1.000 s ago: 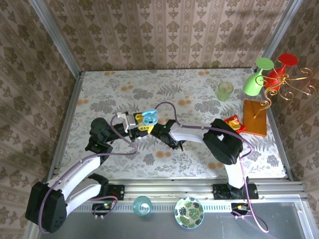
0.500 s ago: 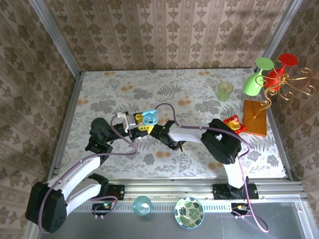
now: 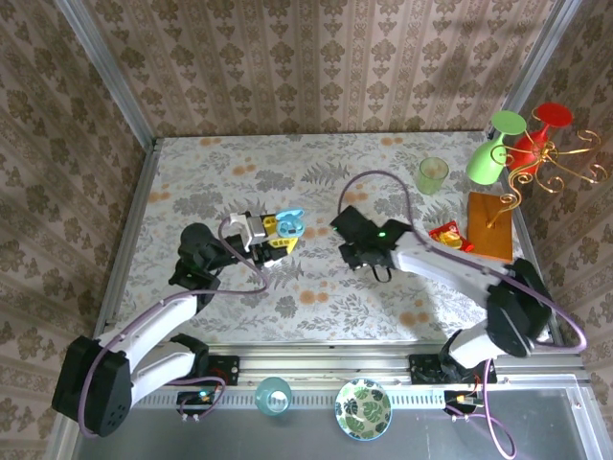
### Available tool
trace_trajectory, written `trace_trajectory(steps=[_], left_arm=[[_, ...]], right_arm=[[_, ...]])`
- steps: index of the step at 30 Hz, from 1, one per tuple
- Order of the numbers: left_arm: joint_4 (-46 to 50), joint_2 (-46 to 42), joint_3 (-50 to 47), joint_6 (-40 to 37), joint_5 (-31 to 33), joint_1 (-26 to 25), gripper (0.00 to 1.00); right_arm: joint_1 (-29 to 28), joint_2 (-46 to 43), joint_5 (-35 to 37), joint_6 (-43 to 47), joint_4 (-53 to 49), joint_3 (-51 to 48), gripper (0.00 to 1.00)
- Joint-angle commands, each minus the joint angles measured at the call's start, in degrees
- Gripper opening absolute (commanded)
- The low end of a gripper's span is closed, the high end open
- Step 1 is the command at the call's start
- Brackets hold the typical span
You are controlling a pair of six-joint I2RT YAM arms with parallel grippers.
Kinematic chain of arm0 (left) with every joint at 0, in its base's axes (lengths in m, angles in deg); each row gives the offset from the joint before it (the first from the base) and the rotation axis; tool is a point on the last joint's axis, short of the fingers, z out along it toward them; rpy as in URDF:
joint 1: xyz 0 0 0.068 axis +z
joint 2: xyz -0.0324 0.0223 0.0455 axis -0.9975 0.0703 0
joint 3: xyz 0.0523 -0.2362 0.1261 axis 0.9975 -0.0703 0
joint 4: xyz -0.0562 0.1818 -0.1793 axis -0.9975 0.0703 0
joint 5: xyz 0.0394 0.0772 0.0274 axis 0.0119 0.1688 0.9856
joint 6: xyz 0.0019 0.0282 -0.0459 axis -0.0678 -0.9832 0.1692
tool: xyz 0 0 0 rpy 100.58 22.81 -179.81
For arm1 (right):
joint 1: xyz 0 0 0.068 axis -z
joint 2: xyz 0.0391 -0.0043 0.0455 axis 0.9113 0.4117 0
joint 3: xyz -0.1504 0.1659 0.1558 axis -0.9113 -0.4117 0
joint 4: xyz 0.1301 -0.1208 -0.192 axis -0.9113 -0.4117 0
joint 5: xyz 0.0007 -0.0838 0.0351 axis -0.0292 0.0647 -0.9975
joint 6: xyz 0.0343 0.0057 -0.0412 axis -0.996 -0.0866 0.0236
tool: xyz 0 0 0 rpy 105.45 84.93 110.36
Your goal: Insert wireless bluetooth earbuds into charging case
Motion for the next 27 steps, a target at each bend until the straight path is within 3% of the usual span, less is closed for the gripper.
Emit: trace_trajectory(steps=[1,7,10,17,27], left_arm=[[-3.99,0.92,0.59,0.13,0.76,0.08,0.22],[-7.51,3.2,-0.68,-0.28,2.37,-0.09,0.22],[-8.02,4.35,-1.04,-1.13,3.63,-0.09,0.22],[-12.64,7.42,-1.52,-0.52,4.81,-0.18,0.22],[-13.17,8.08,-1.87,-0.33,4.41,-0.36,0.21]], right_arm=[[2.04,-7.82,-16.56,-1.83,8.84,-2.59,0.21],[2.91,-15.59,-34.29,-6.12,20.29,-2.68,0.21],[2.2,-16.92,-38.98,-8.41,25.72,-2.12,0.21],[-2.42,-13.27,-37.09,-5.93,25.91,4.15,0.21],[-3.93,-6.31,-35.45,-3.72,25.67,11.29,0.21]])
